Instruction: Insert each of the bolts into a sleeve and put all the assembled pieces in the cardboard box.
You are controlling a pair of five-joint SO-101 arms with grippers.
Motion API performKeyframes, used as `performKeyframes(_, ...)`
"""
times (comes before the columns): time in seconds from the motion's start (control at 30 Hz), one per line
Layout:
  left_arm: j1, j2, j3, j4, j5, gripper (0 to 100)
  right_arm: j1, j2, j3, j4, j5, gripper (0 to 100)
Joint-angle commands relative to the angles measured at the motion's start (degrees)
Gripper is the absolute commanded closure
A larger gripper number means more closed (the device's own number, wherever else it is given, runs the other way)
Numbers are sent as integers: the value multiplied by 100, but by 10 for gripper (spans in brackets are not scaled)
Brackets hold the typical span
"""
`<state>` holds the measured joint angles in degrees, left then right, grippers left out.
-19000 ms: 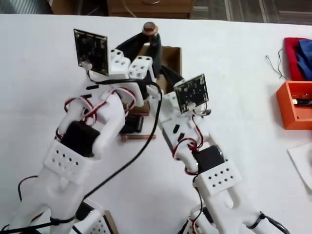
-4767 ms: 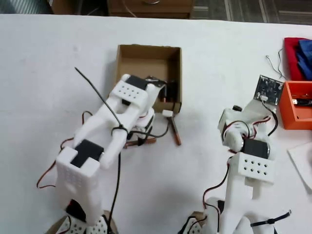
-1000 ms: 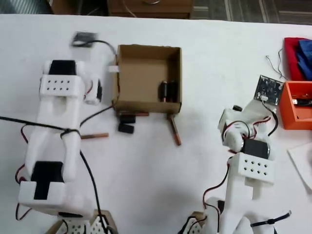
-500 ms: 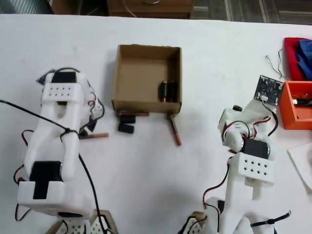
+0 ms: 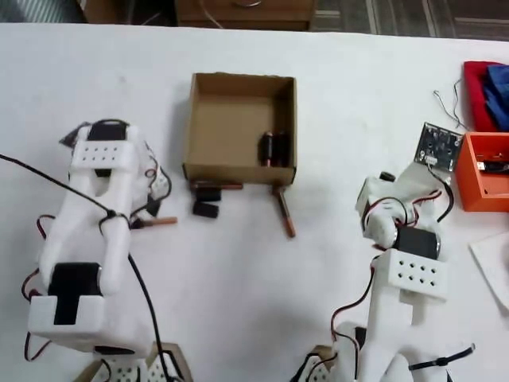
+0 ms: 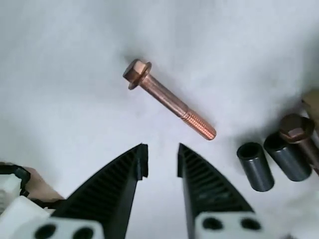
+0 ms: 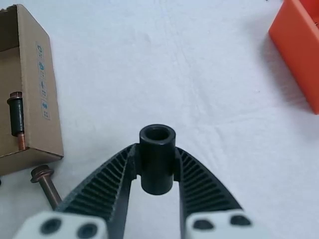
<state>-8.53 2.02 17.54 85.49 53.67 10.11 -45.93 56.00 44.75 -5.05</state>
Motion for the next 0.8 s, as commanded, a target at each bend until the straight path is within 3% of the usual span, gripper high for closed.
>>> performKeyframes(0.0, -44, -229, 171, -132, 62, 683, 57, -215, -62, -84, 9, 978)
performKeyframes(0.13, -35, -229, 242, -141, 62, 559, 57, -215, -62, -84, 9, 978)
performKeyframes(0.53, -440, -220, 268, -193, 62, 670, 57, -215, -62, -84, 9, 978)
performKeyframes(0.77, -536, -167, 286, -290, 44, 677, 57, -215, -62, -84, 9, 978)
